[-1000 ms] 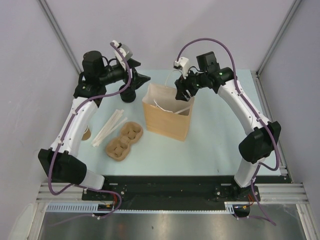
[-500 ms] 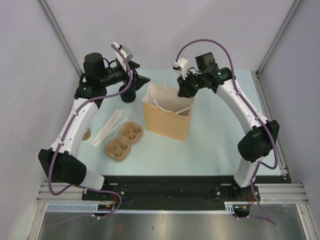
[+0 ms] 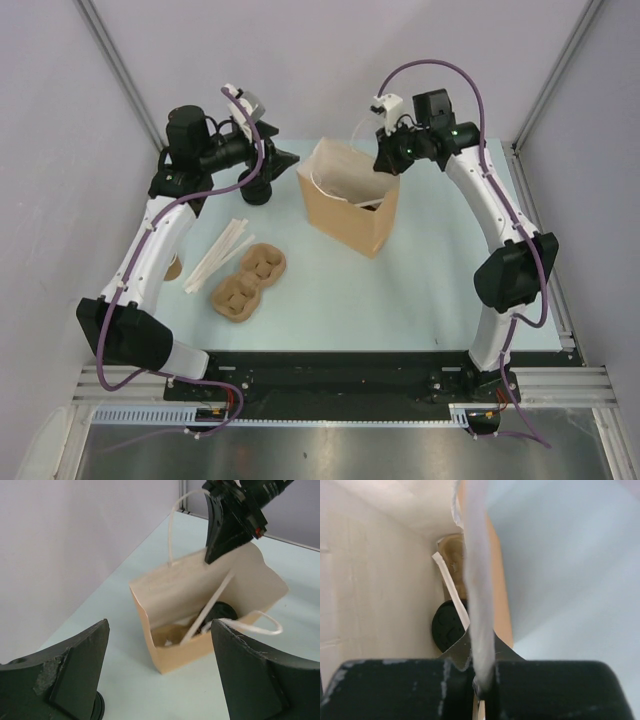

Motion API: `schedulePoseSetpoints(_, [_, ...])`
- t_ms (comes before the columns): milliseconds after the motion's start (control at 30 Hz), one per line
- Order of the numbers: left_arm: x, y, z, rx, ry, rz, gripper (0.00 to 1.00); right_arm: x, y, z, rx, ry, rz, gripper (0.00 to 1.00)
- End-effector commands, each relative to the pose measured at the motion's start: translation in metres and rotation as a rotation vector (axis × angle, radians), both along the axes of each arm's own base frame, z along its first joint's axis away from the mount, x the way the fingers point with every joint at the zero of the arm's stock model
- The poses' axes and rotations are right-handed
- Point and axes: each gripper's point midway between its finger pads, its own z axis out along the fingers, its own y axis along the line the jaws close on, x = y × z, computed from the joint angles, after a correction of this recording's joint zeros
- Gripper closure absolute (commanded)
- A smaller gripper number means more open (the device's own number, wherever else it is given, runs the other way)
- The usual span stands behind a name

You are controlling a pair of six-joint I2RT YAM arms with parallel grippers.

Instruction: Pack the takeout coffee

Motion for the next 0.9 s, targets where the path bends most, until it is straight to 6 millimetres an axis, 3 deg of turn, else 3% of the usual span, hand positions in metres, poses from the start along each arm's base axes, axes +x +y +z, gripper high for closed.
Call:
schedulePoseSetpoints(0, [0.007,0.008,0.008,-0.012,-0.018,0.033,0.12,0.038,-0.01,0.036,0.07,-0.107,-0.11,1.0])
schedulePoseSetpoints(67, [0.009,0.01,0.006,-0.011,-0.013,0.042,0.12,0.048,-0.017,0.044,0.079,-0.129,-0.139,1.0])
schedulePoseSetpoints(400, [0.029,0.027,-0.004,-0.021,0.082,0.127,0.11,0.079,-0.038,0.028,0.094,-0.097,-0.211,0.99])
schedulePoseSetpoints(600, [0.042,0.038,-0.011,-0.008,0.128,0.181,0.04,0.079,-0.042,0.028,0.104,-0.086,-0.22,0.64])
schedulePoseSetpoints(633, [0.042,0.039,-0.01,-0.01,0.129,0.185,0.0,0.079,-0.043,0.031,0.106,-0.092,-0.224,0.55])
schedulePoseSetpoints(800, [0.052,0.052,-0.006,-0.02,0.161,0.235,0.01,0.074,-0.049,0.054,0.122,-0.132,-0.243,0.37])
schedulePoseSetpoints(833, [0.054,0.055,-0.006,-0.015,0.166,0.246,0.0,0.073,-0.051,0.058,0.122,-0.14,-0.252,0.27])
schedulePoseSetpoints(867, [0.054,0.061,-0.009,-0.005,0.186,0.262,0.01,0.072,-0.056,0.065,0.128,-0.155,-0.265,0.22])
